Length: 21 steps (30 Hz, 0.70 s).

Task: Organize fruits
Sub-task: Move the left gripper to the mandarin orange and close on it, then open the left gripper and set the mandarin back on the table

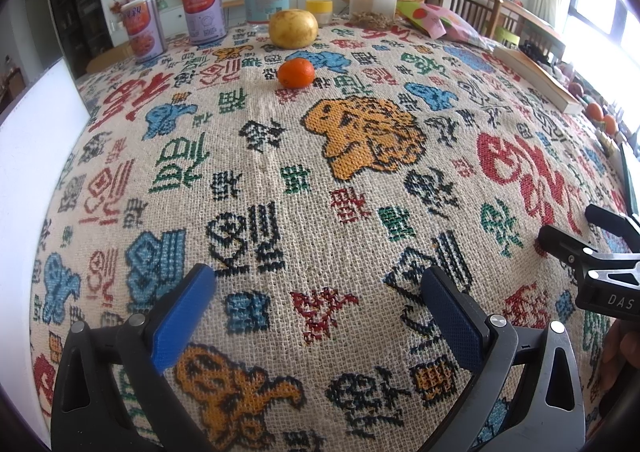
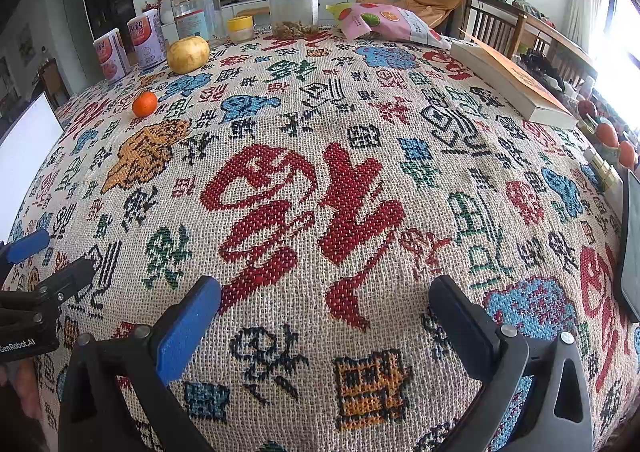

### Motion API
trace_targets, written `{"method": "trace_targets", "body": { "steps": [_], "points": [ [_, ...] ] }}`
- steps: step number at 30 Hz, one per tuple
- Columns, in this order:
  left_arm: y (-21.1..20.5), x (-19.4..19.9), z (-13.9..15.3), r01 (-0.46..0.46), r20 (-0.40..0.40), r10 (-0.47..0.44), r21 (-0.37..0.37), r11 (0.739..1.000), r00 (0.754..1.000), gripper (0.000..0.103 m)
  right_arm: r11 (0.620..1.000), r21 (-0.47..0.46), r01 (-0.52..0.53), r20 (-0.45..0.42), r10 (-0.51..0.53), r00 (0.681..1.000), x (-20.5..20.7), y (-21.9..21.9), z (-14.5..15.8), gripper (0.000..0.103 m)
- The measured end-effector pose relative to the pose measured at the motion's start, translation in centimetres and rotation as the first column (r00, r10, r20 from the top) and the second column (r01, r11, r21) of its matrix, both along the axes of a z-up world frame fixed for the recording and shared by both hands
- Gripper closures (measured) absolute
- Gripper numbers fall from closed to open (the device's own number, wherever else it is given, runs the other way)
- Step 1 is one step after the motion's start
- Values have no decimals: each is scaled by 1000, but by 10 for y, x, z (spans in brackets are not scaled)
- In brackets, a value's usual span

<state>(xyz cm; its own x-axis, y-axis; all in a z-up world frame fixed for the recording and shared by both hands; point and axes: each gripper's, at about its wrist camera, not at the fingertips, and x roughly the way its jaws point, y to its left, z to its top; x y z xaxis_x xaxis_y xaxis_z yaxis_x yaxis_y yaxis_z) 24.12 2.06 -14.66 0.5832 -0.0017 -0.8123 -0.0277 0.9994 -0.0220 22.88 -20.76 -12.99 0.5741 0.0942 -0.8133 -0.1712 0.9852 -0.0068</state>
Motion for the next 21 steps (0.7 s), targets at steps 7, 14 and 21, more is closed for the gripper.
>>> {"method": "trace_targets", "body": {
  "steps": [7,14,21],
  "points": [
    [18,79,37,-6,75,10,-60,998,997,1,1000,0,0,0,0,1000,0,0,0,0],
    [35,164,15,-66,68,71,-76,995,995,25,1000,0,0,0,0,1000,0,0,0,0],
    [29,162,8,-27,92,33,-66,997,995,73,1000,0,0,0,0,1000,0,0,0,0]
  ]
}}
